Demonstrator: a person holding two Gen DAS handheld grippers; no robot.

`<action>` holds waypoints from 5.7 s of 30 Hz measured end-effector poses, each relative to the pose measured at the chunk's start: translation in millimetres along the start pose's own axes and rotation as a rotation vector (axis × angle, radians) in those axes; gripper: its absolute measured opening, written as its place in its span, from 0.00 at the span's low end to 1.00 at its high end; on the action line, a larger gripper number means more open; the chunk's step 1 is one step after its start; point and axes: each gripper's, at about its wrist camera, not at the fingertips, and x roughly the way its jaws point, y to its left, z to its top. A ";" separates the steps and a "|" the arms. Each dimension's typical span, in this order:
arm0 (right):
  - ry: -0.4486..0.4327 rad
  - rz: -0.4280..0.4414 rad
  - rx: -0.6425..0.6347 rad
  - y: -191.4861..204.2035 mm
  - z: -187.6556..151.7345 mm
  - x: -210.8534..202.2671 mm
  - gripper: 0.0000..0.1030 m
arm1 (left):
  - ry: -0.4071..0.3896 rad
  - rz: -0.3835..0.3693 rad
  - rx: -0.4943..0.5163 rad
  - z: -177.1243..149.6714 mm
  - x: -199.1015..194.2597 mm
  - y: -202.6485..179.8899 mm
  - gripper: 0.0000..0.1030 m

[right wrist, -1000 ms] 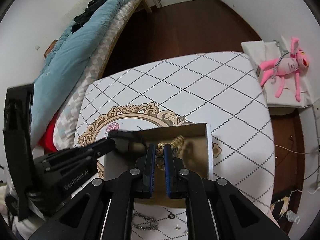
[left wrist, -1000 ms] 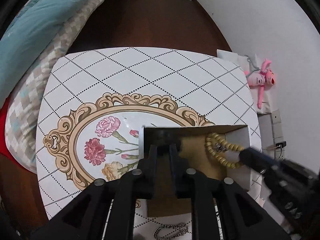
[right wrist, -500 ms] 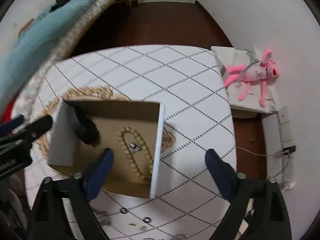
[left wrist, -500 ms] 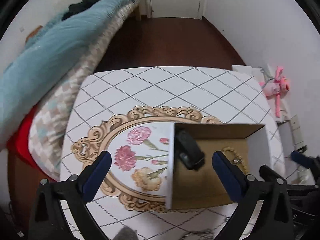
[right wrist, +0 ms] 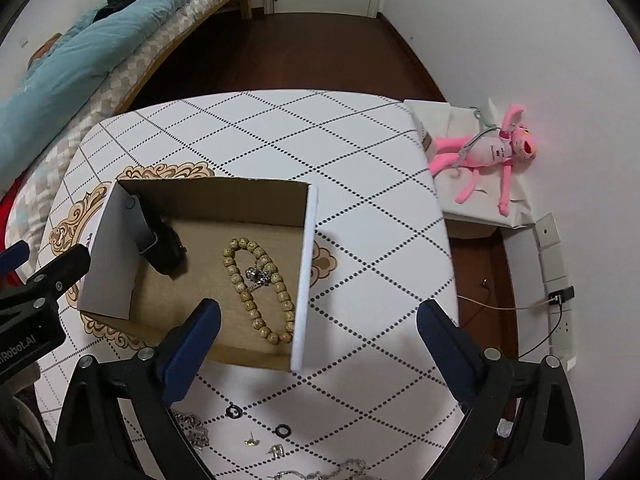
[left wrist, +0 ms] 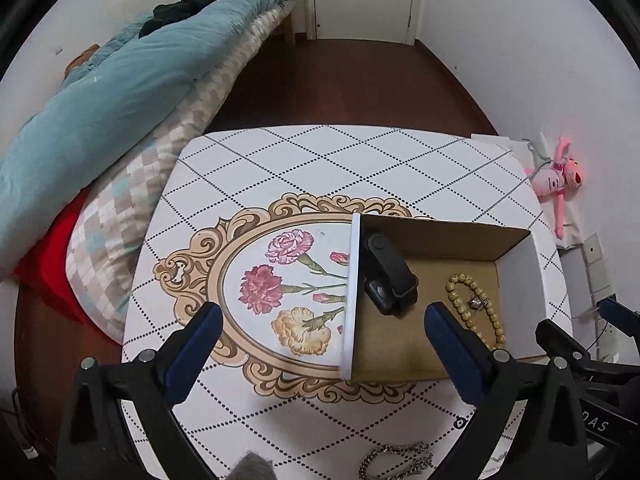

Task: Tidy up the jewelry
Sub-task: 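Lift both tools out of the box, then grasp the silver chain bracelet with the left tool while the right grasps the silver link bracelet, then carry both silver bracelets into the white box and open both tools, then lift both tools out of the box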

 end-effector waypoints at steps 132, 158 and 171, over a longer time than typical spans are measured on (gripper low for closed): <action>-0.157 0.440 0.239 -49.3 -76.2 -109.0 0.03 | -0.069 -0.419 -0.044 -30.2 -99.6 -11.1 0.05; 0.081 0.236 0.053 -10.7 61.3 17.4 0.44 | 0.092 -0.111 0.001 40.8 8.7 -1.9 0.74; 0.054 0.025 -0.047 -1.4 23.4 17.8 0.95 | 0.061 -0.001 0.046 11.3 21.2 -4.2 1.00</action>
